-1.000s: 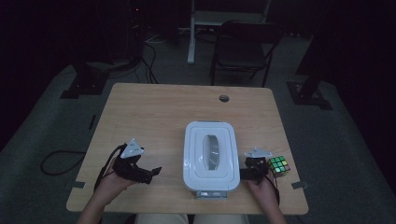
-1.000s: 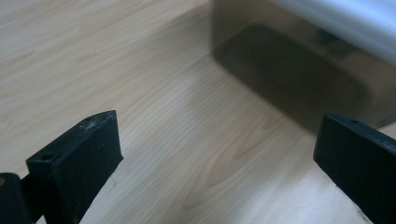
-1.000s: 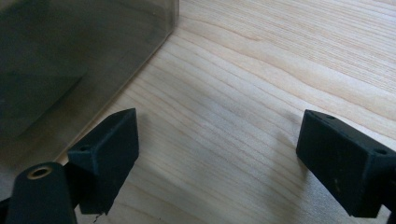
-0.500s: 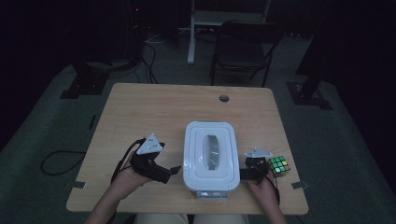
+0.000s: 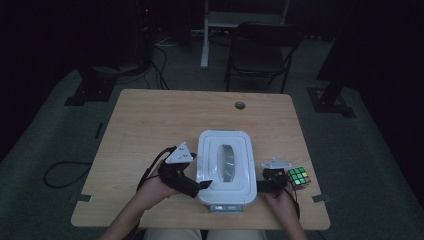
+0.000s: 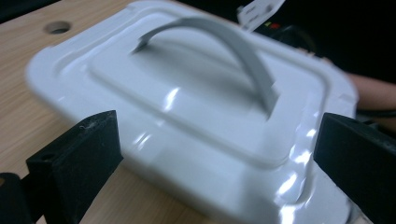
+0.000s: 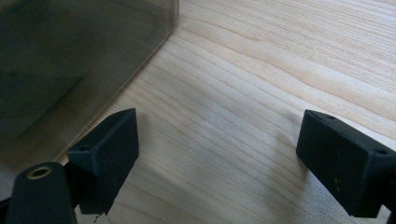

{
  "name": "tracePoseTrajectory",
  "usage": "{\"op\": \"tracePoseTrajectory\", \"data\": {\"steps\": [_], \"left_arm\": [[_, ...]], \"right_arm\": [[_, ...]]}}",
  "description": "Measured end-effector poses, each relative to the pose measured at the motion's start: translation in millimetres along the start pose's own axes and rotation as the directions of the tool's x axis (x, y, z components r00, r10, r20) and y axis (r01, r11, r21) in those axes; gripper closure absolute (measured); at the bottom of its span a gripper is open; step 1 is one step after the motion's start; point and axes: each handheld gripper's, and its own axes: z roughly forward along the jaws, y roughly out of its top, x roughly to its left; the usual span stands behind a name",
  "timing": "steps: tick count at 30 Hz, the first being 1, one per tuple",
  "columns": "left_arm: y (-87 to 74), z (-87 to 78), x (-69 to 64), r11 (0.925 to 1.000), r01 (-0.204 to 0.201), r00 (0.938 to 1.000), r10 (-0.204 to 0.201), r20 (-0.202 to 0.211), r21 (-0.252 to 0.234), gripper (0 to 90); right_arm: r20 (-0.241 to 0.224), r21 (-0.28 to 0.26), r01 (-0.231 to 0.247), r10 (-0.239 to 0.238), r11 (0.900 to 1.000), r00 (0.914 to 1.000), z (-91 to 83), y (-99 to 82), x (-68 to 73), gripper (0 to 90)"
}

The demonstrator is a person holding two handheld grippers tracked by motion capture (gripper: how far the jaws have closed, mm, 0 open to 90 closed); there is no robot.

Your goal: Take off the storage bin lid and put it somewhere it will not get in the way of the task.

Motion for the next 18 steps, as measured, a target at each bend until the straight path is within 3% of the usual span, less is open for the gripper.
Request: {"op": "tracePoseTrajectory", "data": {"steps": [2,15,16,18], "left_arm": [[4.5,5.7,-2.4,0.9999,-0.010,0.9999,0.010,-0.010,0.005,1.6],[26.8,41.3,-6.6,0.9987,-0.040,0.9978,0.039,0.053,0.030,1.6],[27.5,43.4,-6.0,0.9986,-0.045,0.9972,0.043,0.061,0.028,6.2],[29.3,48.5,-5.2,0.9983,-0.042,0.9973,0.040,0.061,0.039,7.2]], "right_arm": [[0.000,0.001,0.000,0.000,1.0000,1.0000,0.0,0.0,0.0,12.9],[0.000,0.000,0.001,-0.001,1.0000,1.0000,0.0,0.0,0.0,12.9],[0.000,0.001,0.001,-0.001,1.0000,1.0000,0.0,0.0,0.0,12.9],[0.000,0.000,0.000,0.000,1.0000,1.0000,0.0,0.0,0.0,12.9]]}}
